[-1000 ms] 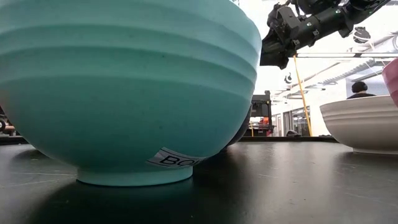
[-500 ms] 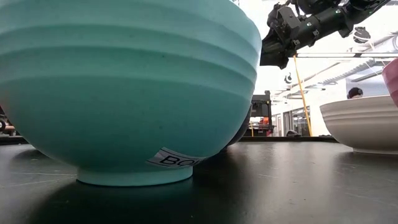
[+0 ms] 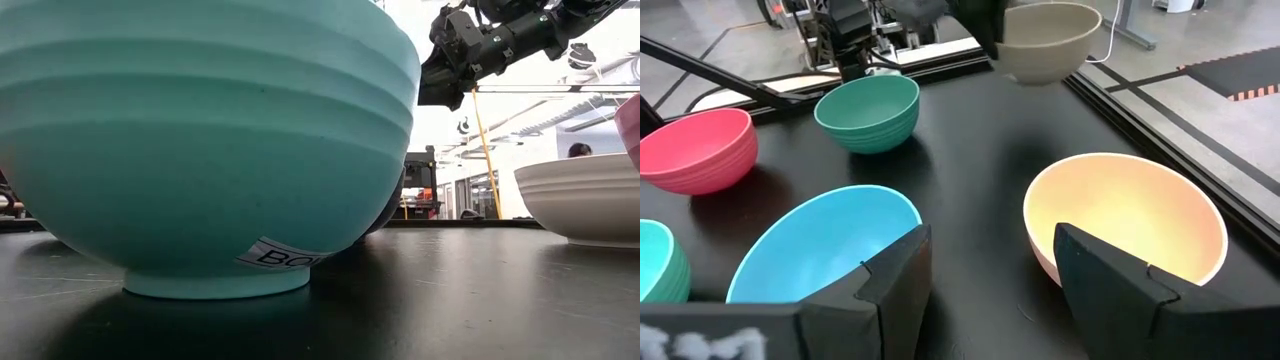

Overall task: Nest bowls inside each other
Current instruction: Stack the gray bowl on the blue bowl, then stack the white bowl on the gray bowl

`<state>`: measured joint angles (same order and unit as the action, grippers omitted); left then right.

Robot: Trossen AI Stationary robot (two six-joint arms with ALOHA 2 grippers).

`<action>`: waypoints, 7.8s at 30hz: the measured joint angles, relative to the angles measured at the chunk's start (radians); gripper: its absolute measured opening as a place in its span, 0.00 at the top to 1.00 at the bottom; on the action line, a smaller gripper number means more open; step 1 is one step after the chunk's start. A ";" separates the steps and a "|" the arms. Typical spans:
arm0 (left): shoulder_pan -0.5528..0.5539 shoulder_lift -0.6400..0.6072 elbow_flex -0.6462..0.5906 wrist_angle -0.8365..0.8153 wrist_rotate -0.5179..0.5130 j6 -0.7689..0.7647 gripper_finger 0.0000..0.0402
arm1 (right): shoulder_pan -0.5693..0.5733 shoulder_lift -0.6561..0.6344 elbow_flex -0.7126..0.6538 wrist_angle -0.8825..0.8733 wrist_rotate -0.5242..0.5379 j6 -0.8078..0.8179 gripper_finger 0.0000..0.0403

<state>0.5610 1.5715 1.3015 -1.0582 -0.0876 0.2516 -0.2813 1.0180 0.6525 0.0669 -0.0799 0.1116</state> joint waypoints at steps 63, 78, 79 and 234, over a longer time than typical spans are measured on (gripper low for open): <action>-0.750 0.456 0.619 -0.067 0.137 -0.272 0.99 | -0.078 -0.610 -0.176 -0.220 -0.160 -0.021 0.49; -0.773 0.567 0.620 -0.035 0.019 -0.231 0.99 | -0.070 -0.596 -0.176 -0.263 -0.155 0.010 0.49; -0.772 0.567 0.620 -0.038 0.016 -0.233 0.99 | -0.070 -0.596 -0.176 -0.271 -0.155 0.015 0.49; -0.967 -1.454 -0.807 0.599 -0.329 -0.272 0.44 | 0.185 -0.014 0.098 -1.234 -0.082 0.533 0.58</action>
<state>-0.4055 0.1177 0.4946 -0.4594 -0.4169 -0.0208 -0.0963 1.0042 0.7509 -1.1675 -0.1616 0.6443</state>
